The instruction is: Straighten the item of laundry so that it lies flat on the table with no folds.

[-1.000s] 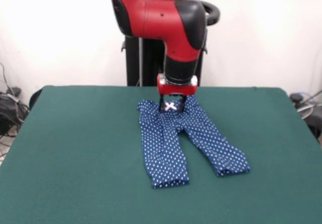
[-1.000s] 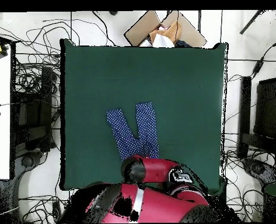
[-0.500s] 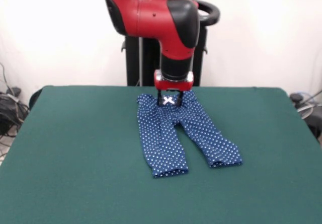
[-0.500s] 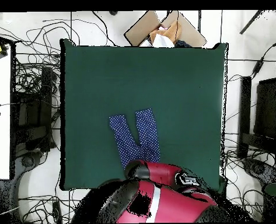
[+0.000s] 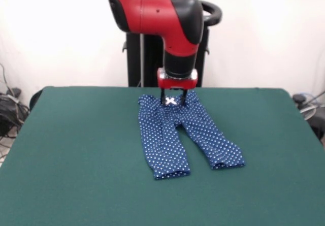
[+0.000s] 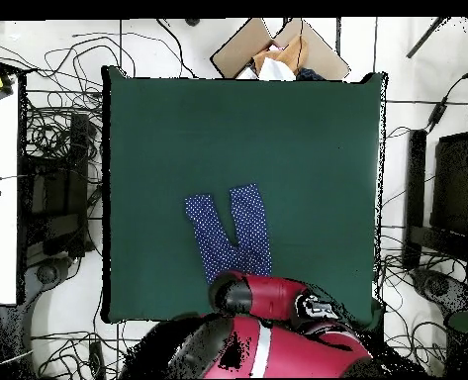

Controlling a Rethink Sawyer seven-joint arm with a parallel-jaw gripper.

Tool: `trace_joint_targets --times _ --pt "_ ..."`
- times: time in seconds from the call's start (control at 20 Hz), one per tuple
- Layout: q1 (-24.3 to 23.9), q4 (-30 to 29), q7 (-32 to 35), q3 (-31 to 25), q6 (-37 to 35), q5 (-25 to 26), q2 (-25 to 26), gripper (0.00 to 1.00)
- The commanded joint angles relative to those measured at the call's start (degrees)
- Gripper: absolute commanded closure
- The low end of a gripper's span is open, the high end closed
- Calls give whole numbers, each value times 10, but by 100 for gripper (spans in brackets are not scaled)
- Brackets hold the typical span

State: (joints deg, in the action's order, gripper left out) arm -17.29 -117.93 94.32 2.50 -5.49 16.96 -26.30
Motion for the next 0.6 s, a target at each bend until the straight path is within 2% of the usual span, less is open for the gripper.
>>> trace_joint_targets --times 0.05,0.3,0.6 --pt "1 -26 53 -93 -35 0 -89 0" --pt "6 -34 64 -82 -3 5 -142 0" --pt "20 2 78 -70 -16 -23 -174 0"
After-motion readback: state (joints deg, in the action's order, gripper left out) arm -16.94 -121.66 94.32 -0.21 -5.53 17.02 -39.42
